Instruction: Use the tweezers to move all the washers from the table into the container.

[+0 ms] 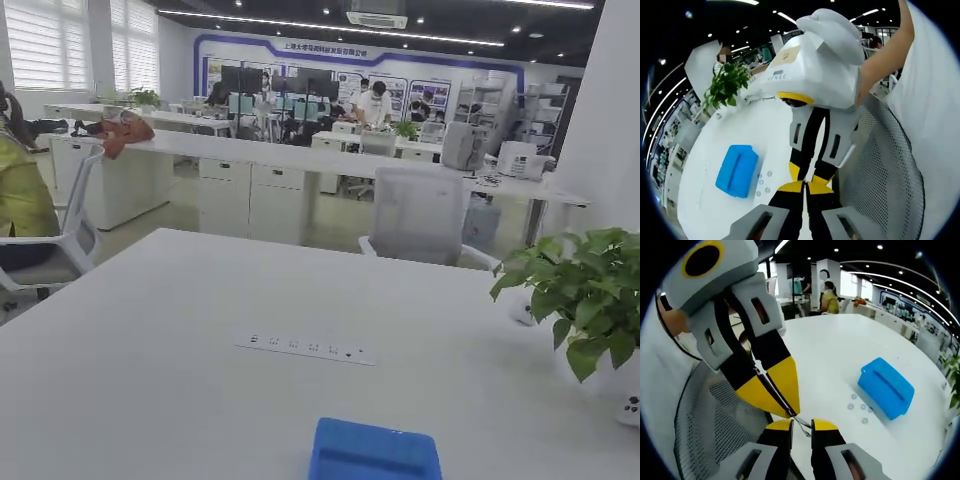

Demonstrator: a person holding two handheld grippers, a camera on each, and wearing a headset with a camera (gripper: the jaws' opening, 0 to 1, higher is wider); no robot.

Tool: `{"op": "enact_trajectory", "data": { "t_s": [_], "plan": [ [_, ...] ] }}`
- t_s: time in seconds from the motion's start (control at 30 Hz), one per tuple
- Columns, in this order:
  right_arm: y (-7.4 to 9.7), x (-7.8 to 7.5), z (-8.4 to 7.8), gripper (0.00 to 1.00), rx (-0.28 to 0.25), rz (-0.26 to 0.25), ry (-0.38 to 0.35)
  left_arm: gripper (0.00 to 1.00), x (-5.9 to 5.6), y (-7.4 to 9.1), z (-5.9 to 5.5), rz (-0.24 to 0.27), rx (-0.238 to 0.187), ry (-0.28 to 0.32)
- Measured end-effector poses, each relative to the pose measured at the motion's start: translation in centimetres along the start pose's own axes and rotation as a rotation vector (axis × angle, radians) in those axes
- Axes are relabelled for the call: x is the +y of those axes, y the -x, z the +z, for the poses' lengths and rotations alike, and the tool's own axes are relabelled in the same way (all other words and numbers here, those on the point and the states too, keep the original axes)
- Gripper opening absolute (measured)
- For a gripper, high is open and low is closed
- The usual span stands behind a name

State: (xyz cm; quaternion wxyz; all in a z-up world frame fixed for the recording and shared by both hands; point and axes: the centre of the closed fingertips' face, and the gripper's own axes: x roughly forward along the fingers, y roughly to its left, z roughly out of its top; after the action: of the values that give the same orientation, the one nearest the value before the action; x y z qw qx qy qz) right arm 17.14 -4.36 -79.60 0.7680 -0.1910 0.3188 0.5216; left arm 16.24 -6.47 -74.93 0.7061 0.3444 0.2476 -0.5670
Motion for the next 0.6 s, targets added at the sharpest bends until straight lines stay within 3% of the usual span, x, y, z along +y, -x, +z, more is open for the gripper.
{"op": "enact_trajectory", "data": {
  "t_s": [0.27, 0.37, 0.43, 0.5, 0.53, 0.6],
  "plan": [
    [0.2, -0.1, 0.4, 0.06, -0.010, -0.002, 0.008, 0.00, -0.1, 0.6, 1.0, -0.009, 0.001, -0.030],
    [0.2, -0.3, 0.4, 0.06, -0.006, -0.010, 0.020, 0.00, 0.5, 0.6, 1.0, 0.017, -0.024, 0.003],
    [0.2, -0.5, 0.3, 0.05, 0.004, -0.016, 0.010, 0.00, 1.2, 0.5, 0.8, 0.070, -0.046, 0.089],
    [0.2, -0.6, 0.3, 0.04, 0.008, -0.015, -0.005, 0.00, 1.2, 0.4, 0.3, 0.079, -0.048, 0.188],
    [0.2, -0.7, 0.5, 0.04, -0.001, -0.012, -0.023, 0.04, 1.5, 0.4, 0.2, 0.101, -0.073, 0.188],
    [0.3, -0.9, 0.7, 0.04, -0.007, -0.011, -0.042, 0.11, 1.6, 0.6, -0.2, 0.126, -0.100, 0.254]
  ]
}}
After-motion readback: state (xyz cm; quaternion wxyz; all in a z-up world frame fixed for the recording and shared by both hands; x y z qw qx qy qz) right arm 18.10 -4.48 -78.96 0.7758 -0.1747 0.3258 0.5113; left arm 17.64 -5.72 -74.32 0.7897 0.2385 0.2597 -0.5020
